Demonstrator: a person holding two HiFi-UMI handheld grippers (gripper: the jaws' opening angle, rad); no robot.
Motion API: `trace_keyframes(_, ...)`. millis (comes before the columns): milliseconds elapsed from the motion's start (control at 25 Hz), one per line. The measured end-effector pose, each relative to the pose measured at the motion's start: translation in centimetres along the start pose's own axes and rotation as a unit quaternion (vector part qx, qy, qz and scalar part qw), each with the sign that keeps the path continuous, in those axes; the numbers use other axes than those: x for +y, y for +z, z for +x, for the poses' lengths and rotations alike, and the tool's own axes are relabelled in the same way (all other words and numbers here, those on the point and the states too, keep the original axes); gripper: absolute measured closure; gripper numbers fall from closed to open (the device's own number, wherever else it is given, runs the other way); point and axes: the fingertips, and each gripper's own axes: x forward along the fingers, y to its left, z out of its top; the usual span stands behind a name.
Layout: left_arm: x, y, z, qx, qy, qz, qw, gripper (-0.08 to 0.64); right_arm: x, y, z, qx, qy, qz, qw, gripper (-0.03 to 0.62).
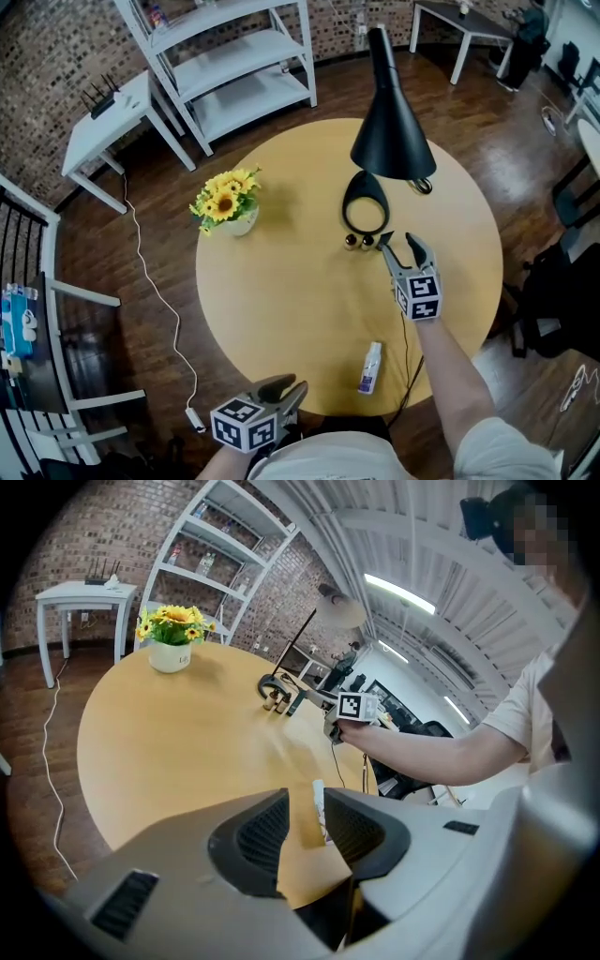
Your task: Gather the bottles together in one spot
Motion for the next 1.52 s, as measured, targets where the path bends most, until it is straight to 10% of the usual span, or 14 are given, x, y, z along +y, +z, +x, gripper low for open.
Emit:
trace_keyframes(1000,-0.9,-7.6,-14.9,-0.04,-0.055,0.144,0.9872,0.442,26.0,-0.8,-43.2,0.086,-0.072,0.075,0.991,0.319)
trace_keyframes(1520,-0.9,-12.6,-16.7,-0.034,-0.064,0.116,0.9906,0.442,30.0,-1.9,-45.9,0.106,-0.04,0.059,0.992,0.319)
